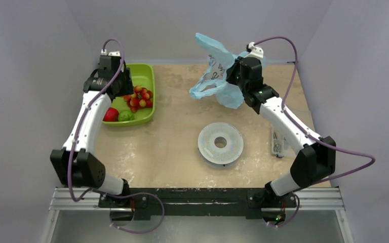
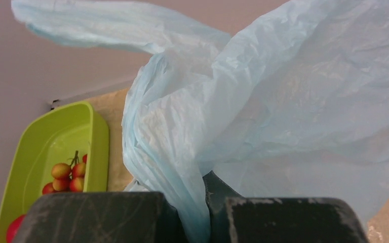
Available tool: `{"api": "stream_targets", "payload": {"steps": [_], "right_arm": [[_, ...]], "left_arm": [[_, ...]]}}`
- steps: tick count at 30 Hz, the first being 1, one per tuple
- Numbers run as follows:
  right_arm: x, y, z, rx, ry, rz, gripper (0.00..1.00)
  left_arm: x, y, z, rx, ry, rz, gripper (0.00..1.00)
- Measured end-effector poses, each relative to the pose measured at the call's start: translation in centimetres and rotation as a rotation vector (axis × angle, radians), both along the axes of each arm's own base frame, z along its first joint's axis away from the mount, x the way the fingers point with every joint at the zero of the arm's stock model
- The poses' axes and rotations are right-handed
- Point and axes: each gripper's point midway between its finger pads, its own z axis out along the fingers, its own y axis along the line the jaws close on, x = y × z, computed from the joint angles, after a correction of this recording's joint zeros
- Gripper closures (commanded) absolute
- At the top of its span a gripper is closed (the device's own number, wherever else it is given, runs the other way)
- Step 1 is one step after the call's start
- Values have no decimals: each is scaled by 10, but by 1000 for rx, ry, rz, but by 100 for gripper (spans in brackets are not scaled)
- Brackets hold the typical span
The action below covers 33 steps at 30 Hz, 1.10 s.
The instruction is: Take the fake fruits out of the plastic bag
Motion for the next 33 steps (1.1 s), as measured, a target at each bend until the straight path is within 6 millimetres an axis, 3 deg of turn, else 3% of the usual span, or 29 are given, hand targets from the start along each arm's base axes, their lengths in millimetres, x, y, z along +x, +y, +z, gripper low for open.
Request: {"api": "stream_targets", "payload": {"steps": [2,5,11,15,19,23,24,25,26,33], "right_arm": [[5,-9,-2,-7,10,-18,88],[11,-17,-25,-41,68,-28,81],[15,-15,-84,-134,225,-6,70],[15,-15,-103,-175,283,6,67],[16,-14,-99,-193,297,19,65],[18,-11,-88,-189,282,32,64],[18,-11,-87,-188,281,34,64],[18,-11,-87,-188,283,35,63],[17,-11,-88,-190,287,36,63],[11,-10,-94,-196,318,56,62]], "left_arm": [[15,12,-25,26,73,41,100],[30,29,-58,33,177,89,100],[40,77,-94,13,273,200,100],[42,82,-113,10,319,198,98],[45,77,-138,-12,383,168,75],[41,74,-149,-42,422,146,47],[41,74,-149,-48,423,142,35],[41,74,-149,-54,422,136,13],[42,74,-149,-61,422,133,2],[42,71,-149,-78,421,114,0]]}}
